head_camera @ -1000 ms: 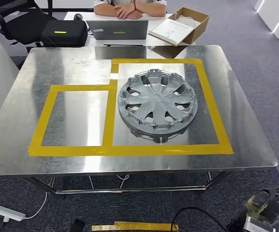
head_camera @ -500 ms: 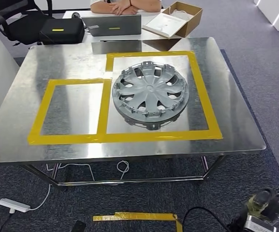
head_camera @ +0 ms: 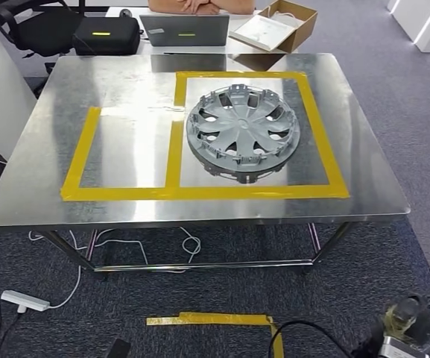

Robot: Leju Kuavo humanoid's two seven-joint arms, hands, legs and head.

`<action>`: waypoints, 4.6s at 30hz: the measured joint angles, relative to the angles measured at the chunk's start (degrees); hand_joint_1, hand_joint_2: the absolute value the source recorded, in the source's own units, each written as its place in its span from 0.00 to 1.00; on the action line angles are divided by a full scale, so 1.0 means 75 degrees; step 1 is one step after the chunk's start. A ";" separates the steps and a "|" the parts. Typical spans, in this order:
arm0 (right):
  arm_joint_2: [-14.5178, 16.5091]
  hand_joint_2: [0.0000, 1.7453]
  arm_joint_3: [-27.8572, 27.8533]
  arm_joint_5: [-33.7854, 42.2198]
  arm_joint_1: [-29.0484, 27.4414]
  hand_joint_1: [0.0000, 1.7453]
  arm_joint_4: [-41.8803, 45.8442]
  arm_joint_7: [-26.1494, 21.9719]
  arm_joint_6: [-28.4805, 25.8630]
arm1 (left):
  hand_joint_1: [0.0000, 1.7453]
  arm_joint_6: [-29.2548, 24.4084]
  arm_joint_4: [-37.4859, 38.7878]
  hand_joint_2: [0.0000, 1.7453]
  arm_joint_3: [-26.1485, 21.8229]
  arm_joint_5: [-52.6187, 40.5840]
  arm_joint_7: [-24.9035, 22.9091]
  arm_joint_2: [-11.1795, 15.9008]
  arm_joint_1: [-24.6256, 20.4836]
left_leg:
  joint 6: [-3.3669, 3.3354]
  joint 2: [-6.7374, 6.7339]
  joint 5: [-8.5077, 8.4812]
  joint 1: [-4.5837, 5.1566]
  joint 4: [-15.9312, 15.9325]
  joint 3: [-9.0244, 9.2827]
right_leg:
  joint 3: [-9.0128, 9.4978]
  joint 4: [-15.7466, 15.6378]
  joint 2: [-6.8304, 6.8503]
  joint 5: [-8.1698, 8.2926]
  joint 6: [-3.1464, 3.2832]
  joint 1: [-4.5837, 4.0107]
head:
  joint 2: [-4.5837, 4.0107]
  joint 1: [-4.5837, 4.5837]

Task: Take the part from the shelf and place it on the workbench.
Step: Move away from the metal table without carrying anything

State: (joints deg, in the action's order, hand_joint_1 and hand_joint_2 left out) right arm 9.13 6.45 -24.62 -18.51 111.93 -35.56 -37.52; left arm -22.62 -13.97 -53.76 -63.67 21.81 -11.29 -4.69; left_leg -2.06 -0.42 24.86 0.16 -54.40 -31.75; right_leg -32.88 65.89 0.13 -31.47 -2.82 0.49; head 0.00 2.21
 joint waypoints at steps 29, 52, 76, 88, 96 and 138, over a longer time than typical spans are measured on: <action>0.1301 0.00 -0.1253 0.0227 -0.0740 0.00 -0.0735 -0.0356 0.1341 | 0.00 -0.0143 -0.0003 0.00 -0.0316 -0.0094 0.0395 0.0195 0.0033 | -0.0031 -0.0024 0.0133 0.0033 0.0016 0.0187 | -0.0503 0.0730 0.0010 -0.0317 -0.0005 -0.0019 | 0.0000 -0.0031; 0.1444 0.00 -0.1290 -0.0062 -0.0672 0.00 -0.1189 -0.0298 0.1441 | 0.00 -0.0235 -0.0029 0.00 -0.0931 0.0780 0.0820 0.0321 -0.0042 | 0.0182 0.0027 0.0772 -0.0018 0.0045 0.0978 | -0.0402 -0.1342 0.0069 0.1302 0.0170 -0.0051 | 0.0000 0.0038; 0.1443 0.00 -0.1386 -0.0003 -0.0543 0.00 -0.1439 -0.0138 0.1598 | 0.00 -0.0383 -0.0038 0.00 -0.1517 0.0973 0.0757 0.0310 -0.0043 | 0.0438 0.0006 0.0791 -0.0065 -0.2009 -0.0333 | 0.0284 -0.1462 0.0066 0.0699 0.0451 -0.0068 | 0.0000 0.0061; 0.1443 0.00 -0.1646 0.0002 -0.0540 0.00 -0.1636 -0.0028 0.1743 | 0.00 -0.0370 -0.0038 0.00 -0.1523 0.0962 0.0810 0.0278 -0.0034 | -0.0017 -0.0038 0.0398 -0.0043 -0.0109 0.0403 | -0.0943 0.0799 0.0013 -0.0316 -0.0017 -0.0038 | 0.0000 -0.0026; 0.1443 0.00 -0.1755 0.0000 -0.0505 0.00 -0.1730 -0.0029 0.1757 | 0.00 -0.0370 -0.0038 0.00 -0.1526 0.0962 0.0813 0.0254 -0.0036 | 0.0175 -0.0041 0.0151 0.0014 -0.0170 0.0160 | 0.0668 -0.1465 0.0003 0.0304 0.0204 -0.0072 | 0.0000 -0.0017; 0.1260 0.00 -0.2379 0.0033 0.0228 0.00 -0.3241 0.1539 0.1840 | 0.00 -0.0175 -0.0038 0.00 -0.1677 0.1137 0.0825 0.0239 0.0013 | 0.0379 0.0073 0.0621 -0.0075 -0.1453 -0.0301 | 0.0436 -0.1374 -0.0155 0.0512 0.0393 -0.0004 | 0.0000 0.0052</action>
State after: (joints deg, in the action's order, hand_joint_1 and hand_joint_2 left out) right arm 18.58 -11.38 -24.37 -16.81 87.63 -24.02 -23.72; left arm -23.93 -14.25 -66.34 -55.14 28.00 -9.50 -4.59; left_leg 0.78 0.12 29.52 -0.40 -65.29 -34.01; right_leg -29.60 55.59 -1.03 -27.63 0.13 0.46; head 0.00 2.60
